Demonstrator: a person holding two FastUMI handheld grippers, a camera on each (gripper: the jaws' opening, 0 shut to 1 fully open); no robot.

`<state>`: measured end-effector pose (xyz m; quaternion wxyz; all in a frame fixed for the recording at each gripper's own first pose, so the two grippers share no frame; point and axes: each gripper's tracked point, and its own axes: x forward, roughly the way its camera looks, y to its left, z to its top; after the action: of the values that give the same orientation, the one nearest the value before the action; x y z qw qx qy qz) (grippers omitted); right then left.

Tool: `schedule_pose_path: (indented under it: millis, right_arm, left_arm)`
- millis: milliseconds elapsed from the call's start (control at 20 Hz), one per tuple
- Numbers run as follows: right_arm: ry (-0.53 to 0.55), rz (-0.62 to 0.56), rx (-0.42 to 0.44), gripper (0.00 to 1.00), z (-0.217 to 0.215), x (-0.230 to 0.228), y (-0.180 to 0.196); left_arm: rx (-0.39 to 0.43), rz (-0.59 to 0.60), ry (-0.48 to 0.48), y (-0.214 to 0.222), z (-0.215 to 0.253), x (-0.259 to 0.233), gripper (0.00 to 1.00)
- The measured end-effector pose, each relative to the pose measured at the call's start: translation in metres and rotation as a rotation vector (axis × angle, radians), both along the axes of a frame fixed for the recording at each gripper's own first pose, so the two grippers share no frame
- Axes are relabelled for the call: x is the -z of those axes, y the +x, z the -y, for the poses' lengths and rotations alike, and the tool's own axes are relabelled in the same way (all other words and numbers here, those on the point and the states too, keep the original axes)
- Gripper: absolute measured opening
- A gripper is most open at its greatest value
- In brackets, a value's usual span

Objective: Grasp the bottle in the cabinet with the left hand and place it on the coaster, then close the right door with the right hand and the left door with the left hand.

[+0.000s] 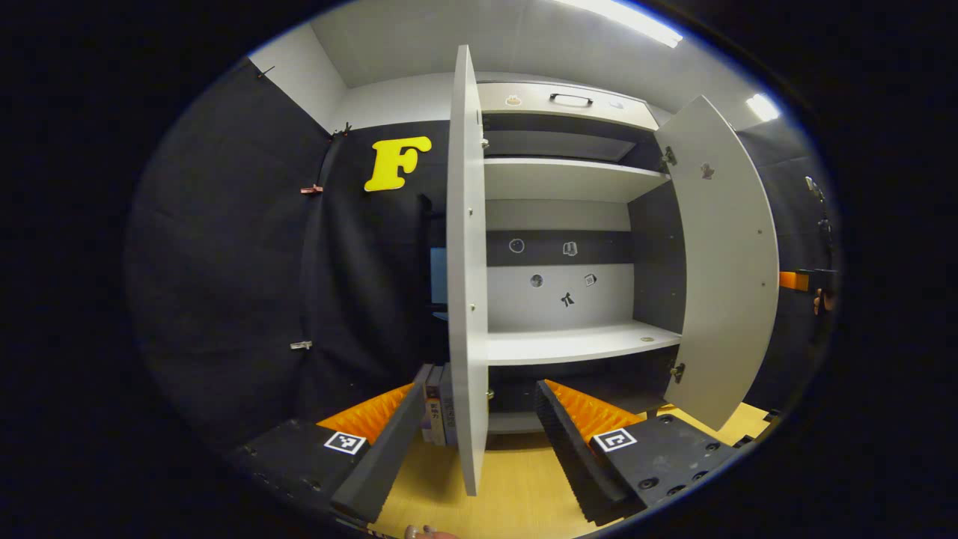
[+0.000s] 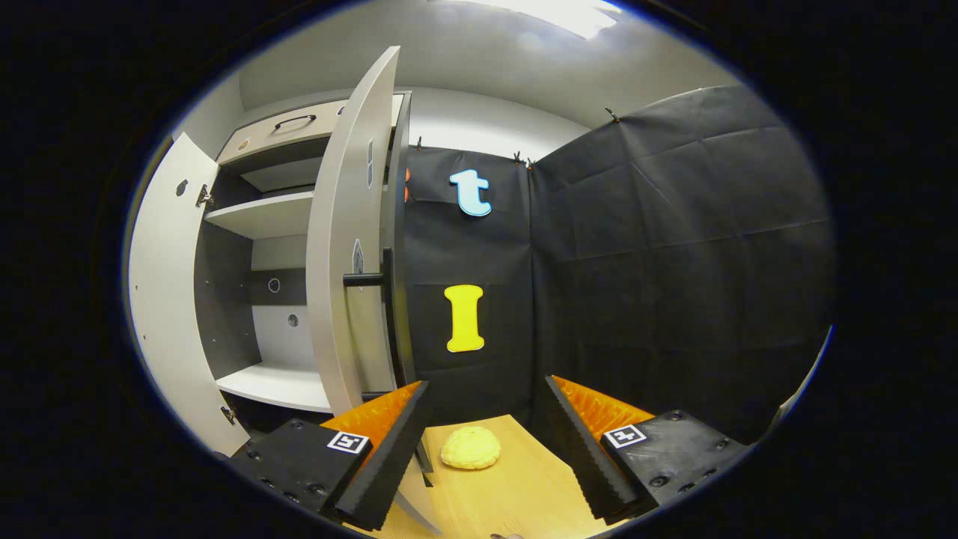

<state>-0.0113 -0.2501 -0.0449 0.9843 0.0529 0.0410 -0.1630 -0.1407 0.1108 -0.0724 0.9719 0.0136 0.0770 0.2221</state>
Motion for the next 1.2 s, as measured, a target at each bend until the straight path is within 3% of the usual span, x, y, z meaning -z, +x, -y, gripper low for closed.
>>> schedule_pose_path:
  millis: [200, 600, 1200]
  right_arm:
    - [-0.047, -0.024, -0.024, 0.97, -0.005, 0.001, 0.002]
    - [-0.04, -0.028, -0.045, 0.96, -0.015, -0.001, 0.004]
    - [-0.015, -0.032, -0.127, 0.96, -0.056, -0.003, 0.005]
  left_arm:
    - [-0.079, -0.008, 0.008, -0.026, -0.021, -0.003, 0.94]
    - [-0.183, -0.029, 0.008, -0.06, -0.054, -0.001, 0.94]
    - [-0.134, 0.034, 0.04, -0.042, -0.07, -0.021, 0.96]
